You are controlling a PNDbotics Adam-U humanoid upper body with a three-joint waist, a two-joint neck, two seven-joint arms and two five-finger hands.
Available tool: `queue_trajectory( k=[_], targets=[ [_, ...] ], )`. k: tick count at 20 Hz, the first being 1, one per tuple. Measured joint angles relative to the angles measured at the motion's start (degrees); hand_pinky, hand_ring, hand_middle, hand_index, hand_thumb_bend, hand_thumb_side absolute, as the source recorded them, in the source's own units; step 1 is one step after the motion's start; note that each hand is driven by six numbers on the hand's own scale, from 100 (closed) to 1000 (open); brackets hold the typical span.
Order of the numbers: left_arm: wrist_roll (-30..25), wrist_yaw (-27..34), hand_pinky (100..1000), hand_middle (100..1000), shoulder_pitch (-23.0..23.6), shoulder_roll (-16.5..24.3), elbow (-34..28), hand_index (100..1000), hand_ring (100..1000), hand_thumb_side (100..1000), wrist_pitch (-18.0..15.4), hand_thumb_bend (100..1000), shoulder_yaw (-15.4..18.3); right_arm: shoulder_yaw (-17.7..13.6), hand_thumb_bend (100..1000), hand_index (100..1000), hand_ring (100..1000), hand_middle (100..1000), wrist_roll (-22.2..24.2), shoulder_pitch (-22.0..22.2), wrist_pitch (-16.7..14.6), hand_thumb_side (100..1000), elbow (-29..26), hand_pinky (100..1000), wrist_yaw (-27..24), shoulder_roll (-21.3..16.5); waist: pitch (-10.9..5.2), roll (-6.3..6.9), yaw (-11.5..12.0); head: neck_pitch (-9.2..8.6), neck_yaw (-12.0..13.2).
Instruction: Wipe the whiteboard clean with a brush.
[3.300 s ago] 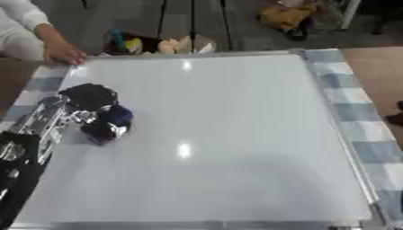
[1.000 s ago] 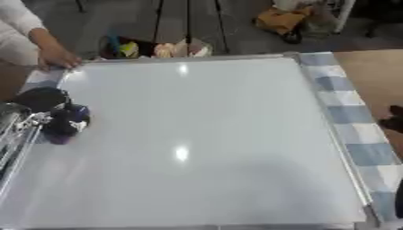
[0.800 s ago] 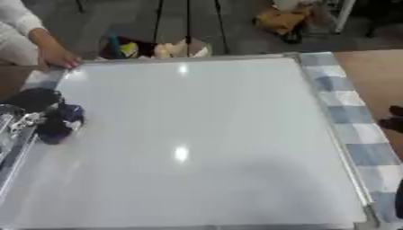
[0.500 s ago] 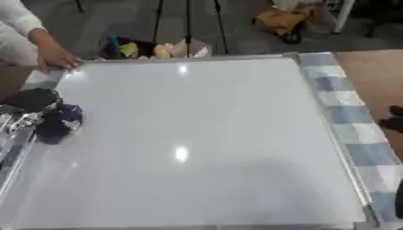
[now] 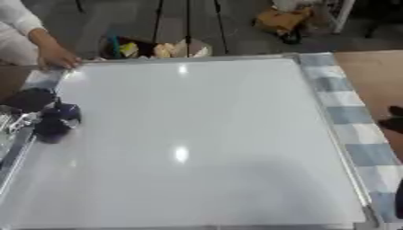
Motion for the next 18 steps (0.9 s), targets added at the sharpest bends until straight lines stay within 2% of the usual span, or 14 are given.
queue_trajectory(
  k=[10,18],
  targets=[
    [-1.5,-1.0,273,258,-0.9,-0.6,0.1,355,432,773,-2.4,100,-0.6,0.3,100,800,753,574,0.0,0.0,0.0,769,0.0,645,0.0,0.0,-0.01,-0.16,0.1,0.00,0.2],
    [-3.2,-1.3,275,258,-1.3,-3.1,-2.2,356,434,780,-6.2,100,-3.4,0.3,100,800,753,574,0.0,0.0,0.0,768,0.0,645,0.0,0.0,-0.05,-0.16,-0.2,0.00,0.6]
  ],
)
